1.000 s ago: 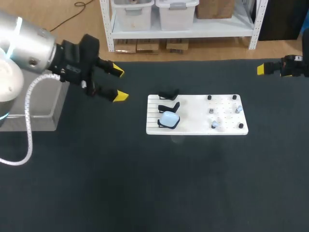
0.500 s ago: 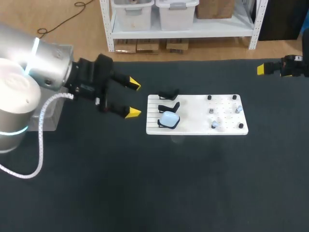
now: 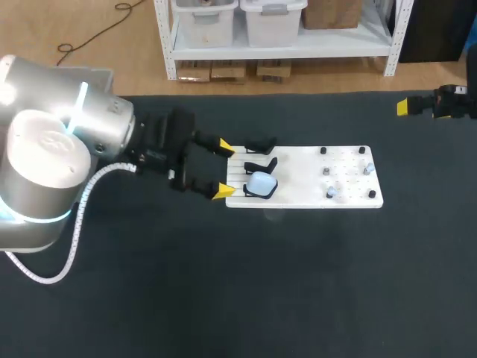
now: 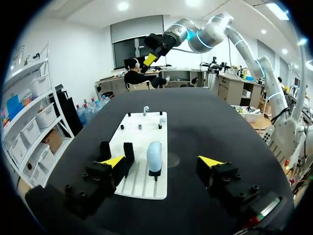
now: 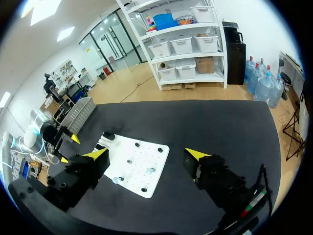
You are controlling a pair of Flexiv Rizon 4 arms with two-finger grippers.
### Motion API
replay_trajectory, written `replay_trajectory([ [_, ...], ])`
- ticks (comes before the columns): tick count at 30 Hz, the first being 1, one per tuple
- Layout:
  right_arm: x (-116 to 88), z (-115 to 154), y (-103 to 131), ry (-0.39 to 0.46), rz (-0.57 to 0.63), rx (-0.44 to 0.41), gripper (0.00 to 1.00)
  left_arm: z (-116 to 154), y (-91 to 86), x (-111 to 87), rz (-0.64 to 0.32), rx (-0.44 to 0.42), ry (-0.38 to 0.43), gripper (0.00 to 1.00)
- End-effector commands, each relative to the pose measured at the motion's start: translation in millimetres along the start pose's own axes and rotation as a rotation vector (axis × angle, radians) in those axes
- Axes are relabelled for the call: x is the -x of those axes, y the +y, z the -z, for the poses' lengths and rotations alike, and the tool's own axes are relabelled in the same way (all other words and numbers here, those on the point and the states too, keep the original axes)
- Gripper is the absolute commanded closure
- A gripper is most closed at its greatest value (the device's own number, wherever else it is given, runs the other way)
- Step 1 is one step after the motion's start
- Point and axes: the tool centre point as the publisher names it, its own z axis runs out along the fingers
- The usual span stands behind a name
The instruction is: Pick up each earbud case from the left stands, insert the matching earbuds, close the lid, and place the case in the box.
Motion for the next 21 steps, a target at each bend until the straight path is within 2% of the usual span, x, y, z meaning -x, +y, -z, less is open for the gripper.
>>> replay_trajectory([
  [1, -0.1, 0.1, 0.1, 0.000, 0.000, -0.001, 0.00, -10.8, 3.0, -6.5, 0.007, -0.024, 0.009, 0.07],
  [10, -0.1, 0.1, 0.1, 0.000, 0.000, -0.001, 0.00, -23.8, -1.6, -17.6, 0.008, -0.023, 0.014, 0.00],
  [21, -0.1, 0.1, 0.1, 0.000, 0.000, -0.001, 0.00, -37.9, 4.1, -22.9, 0.032, -0.033, 0.008, 0.06],
])
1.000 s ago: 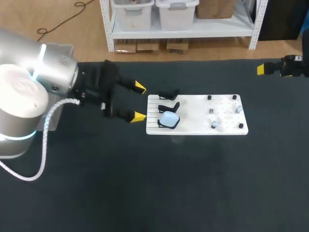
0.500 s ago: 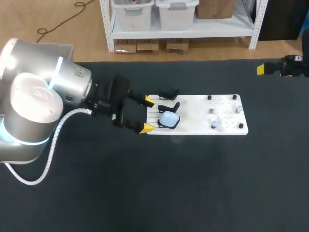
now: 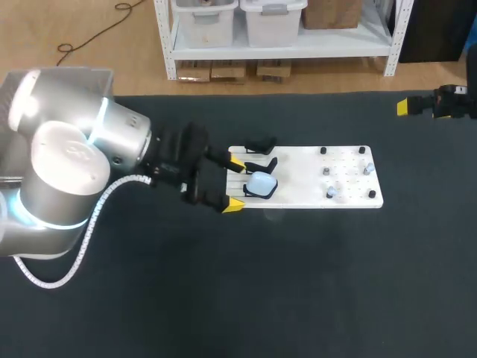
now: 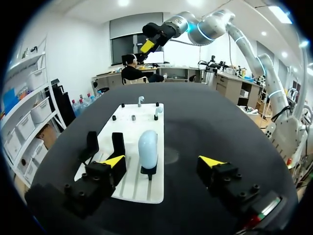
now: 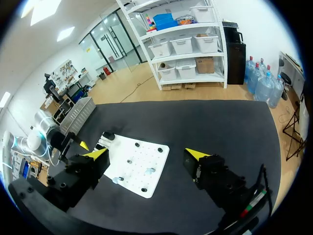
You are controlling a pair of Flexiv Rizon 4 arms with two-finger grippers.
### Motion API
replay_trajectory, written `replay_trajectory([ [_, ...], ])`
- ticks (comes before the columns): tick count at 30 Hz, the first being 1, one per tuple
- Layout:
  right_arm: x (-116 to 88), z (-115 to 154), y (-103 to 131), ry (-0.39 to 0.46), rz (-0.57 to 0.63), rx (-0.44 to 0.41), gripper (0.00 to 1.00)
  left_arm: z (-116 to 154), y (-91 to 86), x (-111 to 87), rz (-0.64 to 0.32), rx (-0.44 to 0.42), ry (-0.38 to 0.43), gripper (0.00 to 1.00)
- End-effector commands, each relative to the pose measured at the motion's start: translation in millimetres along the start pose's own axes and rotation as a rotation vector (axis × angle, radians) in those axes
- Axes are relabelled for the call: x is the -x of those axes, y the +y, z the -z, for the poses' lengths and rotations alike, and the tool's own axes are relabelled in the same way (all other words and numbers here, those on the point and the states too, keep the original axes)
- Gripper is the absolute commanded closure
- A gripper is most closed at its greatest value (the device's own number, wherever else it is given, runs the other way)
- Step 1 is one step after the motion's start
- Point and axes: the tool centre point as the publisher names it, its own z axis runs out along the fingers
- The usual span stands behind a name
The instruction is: Pick up each earbud case from the left stands, insert the matching earbuds, close the lid, and place the case in the box.
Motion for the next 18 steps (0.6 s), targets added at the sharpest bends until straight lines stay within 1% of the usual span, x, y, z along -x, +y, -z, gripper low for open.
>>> replay_trajectory([
  [1, -0.1, 0.2, 0.1, 0.000, 0.000, -0.001, 0.00, -8.3, 7.6, -2.3, 0.008, -0.004, -0.005, 0.07],
  [9, -0.1, 0.2, 0.1, 0.000, 0.000, -0.001, 0.00, -16.2, 17.3, -1.8, 0.005, 0.015, -0.011, 0.10],
  [12, -0.1, 0.2, 0.1, 0.000, 0.000, -0.001, 0.00, -18.2, 19.4, -2.6, 0.010, 0.016, -0.012, 0.16],
  [16, -0.1, 0.2, 0.1, 0.000, 0.000, -0.001, 0.00, -21.3, 20.2, -3.6, 0.016, 0.012, -0.012, 0.18],
  [18, -0.1, 0.2, 0.1, 0.000, 0.000, -0.001, 0.00, -22.0, 21.6, -3.7, 0.024, 0.011, -0.015, 0.21],
])
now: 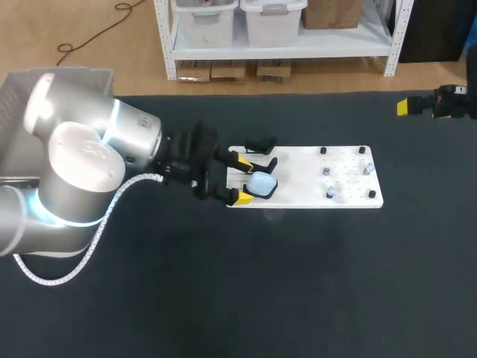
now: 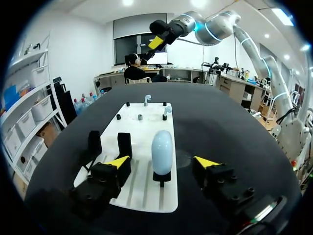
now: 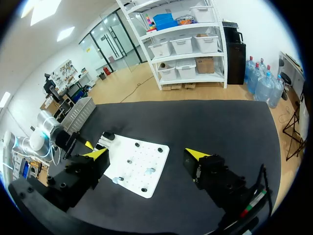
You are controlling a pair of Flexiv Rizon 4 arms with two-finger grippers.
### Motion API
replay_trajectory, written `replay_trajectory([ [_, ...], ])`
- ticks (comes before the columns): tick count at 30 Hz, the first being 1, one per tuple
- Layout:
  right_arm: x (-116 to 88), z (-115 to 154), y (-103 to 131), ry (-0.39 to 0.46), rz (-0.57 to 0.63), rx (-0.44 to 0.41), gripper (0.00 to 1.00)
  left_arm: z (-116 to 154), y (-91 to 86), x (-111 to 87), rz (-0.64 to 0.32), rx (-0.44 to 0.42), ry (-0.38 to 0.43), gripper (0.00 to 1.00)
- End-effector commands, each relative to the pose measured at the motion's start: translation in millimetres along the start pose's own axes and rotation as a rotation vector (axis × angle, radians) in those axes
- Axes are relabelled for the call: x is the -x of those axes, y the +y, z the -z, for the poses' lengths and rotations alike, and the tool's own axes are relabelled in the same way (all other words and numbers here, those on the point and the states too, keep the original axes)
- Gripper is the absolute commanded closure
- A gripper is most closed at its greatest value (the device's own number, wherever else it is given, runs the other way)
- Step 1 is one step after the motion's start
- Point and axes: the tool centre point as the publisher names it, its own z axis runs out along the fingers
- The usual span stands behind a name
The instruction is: Pick up each earbud case from the left stands, insert the matching earbuds, close the lid, and place the case in the box.
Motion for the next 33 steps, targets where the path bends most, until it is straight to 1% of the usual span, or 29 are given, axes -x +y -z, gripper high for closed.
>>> replay_trajectory([
  [1, -0.1, 0.1, 0.1, 0.000, 0.000, -0.001, 0.00, -3.7, 5.0, -1.4, 0.010, -0.006, -0.006, 0.22],
  [5, -0.1, 0.1, 0.1, 0.000, 0.000, -0.001, 0.00, -4.7, 8.5, -1.0, 0.020, -0.009, -0.010, 0.25],
  [10, -0.1, 0.1, 0.1, 0.000, 0.000, -0.001, 0.00, -5.8, 9.8, -1.2, 0.018, -0.010, -0.013, 0.24],
  [16, -0.1, 0.1, 0.1, 0.000, 0.000, -0.001, 0.00, -7.7, 8.5, 0.6, 0.011, -0.017, -0.021, 0.24],
  [18, -0.1, 0.1, 0.1, 0.000, 0.000, -0.001, 0.00, -8.8, 7.7, 1.0, 0.011, -0.020, -0.023, 0.26],
  [20, -0.1, 0.1, 0.1, 0.000, 0.000, -0.001, 0.00, -10.1, 6.4, 1.0, 0.003, -0.020, -0.025, 0.22],
  [22, -0.1, 0.1, 0.1, 0.000, 0.000, -0.001, 0.00, -11.3, 5.5, 0.7, 0.003, -0.024, -0.024, 0.25],
  [24, -0.1, 0.1, 0.1, 0.000, 0.000, -0.001, 0.00, -12.3, 4.2, 0.3, 0.005, -0.026, -0.024, 0.23],
  [26, -0.1, 0.1, 0.1, 0.000, 0.000, -0.001, 0.00, -13.1, 3.3, 0.0, 0.009, -0.030, -0.025, 0.26],
  [33, -0.1, 0.1, 0.1, 0.000, 0.000, -0.001, 0.00, -15.3, 2.1, 0.5, 0.019, -0.031, -0.033, 0.27],
])
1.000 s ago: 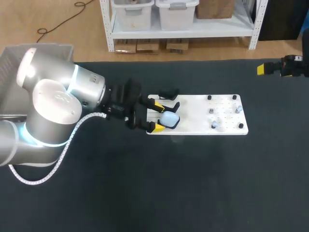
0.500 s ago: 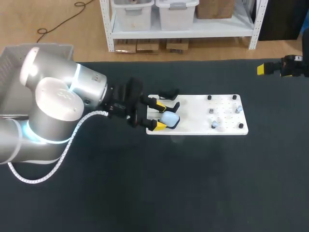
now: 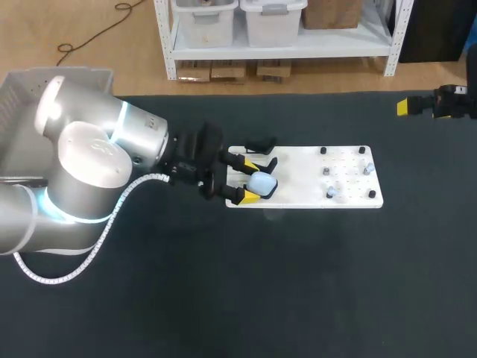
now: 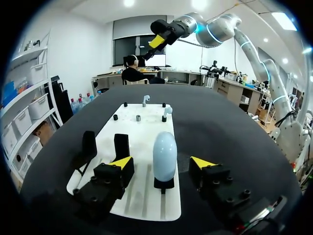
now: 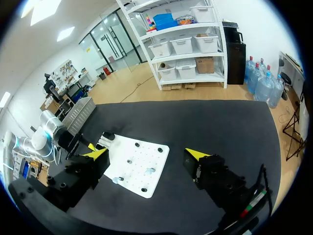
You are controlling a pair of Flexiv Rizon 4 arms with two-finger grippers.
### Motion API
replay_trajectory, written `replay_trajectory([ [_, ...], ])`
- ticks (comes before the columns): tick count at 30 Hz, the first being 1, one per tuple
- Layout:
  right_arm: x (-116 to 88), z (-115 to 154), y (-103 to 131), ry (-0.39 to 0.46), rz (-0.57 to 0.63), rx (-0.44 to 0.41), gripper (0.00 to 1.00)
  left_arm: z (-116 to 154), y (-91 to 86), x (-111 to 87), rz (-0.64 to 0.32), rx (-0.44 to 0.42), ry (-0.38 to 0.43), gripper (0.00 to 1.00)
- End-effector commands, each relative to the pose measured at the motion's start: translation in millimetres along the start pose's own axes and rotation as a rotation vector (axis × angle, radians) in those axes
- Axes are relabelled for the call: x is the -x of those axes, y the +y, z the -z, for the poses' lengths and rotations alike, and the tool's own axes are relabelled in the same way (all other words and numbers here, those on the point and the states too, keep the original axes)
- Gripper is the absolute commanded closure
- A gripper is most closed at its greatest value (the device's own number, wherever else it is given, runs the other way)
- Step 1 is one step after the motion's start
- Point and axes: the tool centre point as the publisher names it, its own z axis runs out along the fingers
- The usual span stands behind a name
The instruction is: Pick up each earbud case from the left stands, insert the matching earbuds, close the lid, and place the case in the box.
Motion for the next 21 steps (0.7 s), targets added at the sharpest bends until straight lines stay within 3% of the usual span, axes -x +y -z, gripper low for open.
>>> replay_trajectory([
  [1, -0.1, 0.2, 0.1, 0.000, 0.000, -0.001, 0.00, -2.3, 0.8, -0.9, 0.005, 0.002, -0.008, 0.26],
  [15, -0.1, 0.2, 0.1, 0.000, 0.000, -0.001, 0.00, -3.9, 0.0, 0.0, 0.038, 0.008, -0.035, 0.26],
  [21, -0.1, 0.2, 0.1, 0.000, 0.000, -0.001, 0.00, -5.2, -0.7, 0.1, 0.050, 0.004, -0.045, 0.30],
])
